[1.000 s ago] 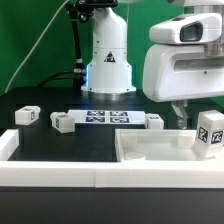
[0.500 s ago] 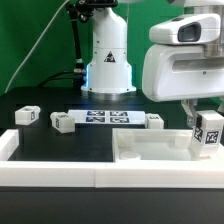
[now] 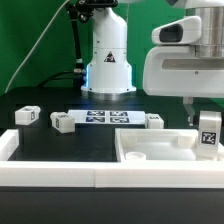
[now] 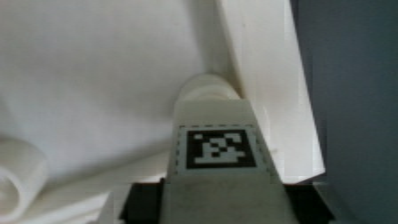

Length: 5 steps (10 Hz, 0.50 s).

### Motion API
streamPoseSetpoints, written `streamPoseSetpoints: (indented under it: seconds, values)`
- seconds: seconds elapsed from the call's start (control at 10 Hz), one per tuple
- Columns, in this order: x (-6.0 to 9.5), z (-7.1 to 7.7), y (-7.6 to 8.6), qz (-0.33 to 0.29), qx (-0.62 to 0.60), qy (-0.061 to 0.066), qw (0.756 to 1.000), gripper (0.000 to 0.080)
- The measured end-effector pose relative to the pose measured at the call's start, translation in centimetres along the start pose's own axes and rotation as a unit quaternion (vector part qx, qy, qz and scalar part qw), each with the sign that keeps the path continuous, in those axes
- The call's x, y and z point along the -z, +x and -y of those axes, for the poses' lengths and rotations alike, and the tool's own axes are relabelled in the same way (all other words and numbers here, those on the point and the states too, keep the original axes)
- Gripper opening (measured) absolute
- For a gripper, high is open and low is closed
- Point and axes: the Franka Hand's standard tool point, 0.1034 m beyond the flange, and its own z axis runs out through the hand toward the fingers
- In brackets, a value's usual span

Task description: Assemble one leg

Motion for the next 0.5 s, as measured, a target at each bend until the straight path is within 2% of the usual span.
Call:
streamPoseSetpoints:
  seconds: [0.2,0.4,0.5]
  values:
    - [-0.02,0.01,-0.06,-0.003,-0.101,-0.004,0.995,0.0291]
    - [-0.03,-0.02,0.00,-0.005,-0.204,-0.003,0.979,0.0292]
    - [-0.04,0.10,-0.21,-0.002,-0.270,-0.004,0.963,0.0292]
